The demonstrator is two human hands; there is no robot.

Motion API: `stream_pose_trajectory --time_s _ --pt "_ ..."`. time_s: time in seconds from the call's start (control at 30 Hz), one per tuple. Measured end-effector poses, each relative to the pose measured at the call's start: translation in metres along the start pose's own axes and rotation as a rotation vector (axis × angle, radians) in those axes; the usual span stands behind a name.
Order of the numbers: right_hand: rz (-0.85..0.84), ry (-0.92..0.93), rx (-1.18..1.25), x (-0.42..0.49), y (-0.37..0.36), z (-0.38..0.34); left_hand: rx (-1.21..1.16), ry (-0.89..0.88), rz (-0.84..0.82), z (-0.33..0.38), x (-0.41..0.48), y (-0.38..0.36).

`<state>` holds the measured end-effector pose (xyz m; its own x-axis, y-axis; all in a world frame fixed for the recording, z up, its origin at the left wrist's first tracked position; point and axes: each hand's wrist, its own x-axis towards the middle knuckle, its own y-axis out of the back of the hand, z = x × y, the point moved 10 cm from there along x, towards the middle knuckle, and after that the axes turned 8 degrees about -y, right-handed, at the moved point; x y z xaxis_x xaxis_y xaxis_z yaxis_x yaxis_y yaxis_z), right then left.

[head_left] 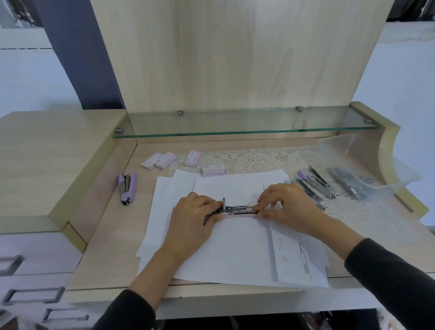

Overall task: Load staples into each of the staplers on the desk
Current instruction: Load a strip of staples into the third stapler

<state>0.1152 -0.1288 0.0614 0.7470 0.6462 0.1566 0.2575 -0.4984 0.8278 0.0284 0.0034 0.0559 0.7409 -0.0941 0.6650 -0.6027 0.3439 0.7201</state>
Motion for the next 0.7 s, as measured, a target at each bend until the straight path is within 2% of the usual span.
stream_pose_trajectory --time_s 0.2,0.3,0.47,0.7 --pt "0.079 -0.059 0.064 -0.002 -0.002 0.008 -0.011 -0.044 0.152 0.008 0.001 0.020" --pt "0.061 -0.045 0.080 -0.002 -0.008 0.004 -0.026 0.019 0.198 0.002 0.001 0.026" --pt "0.070 -0.029 0.111 -0.001 -0.011 0.002 -0.086 0.129 0.110 -0.007 0.006 0.020" --pt "0.100 -0.037 0.149 -0.003 -0.010 0.006 -0.080 0.112 -0.058 -0.001 0.022 0.013"
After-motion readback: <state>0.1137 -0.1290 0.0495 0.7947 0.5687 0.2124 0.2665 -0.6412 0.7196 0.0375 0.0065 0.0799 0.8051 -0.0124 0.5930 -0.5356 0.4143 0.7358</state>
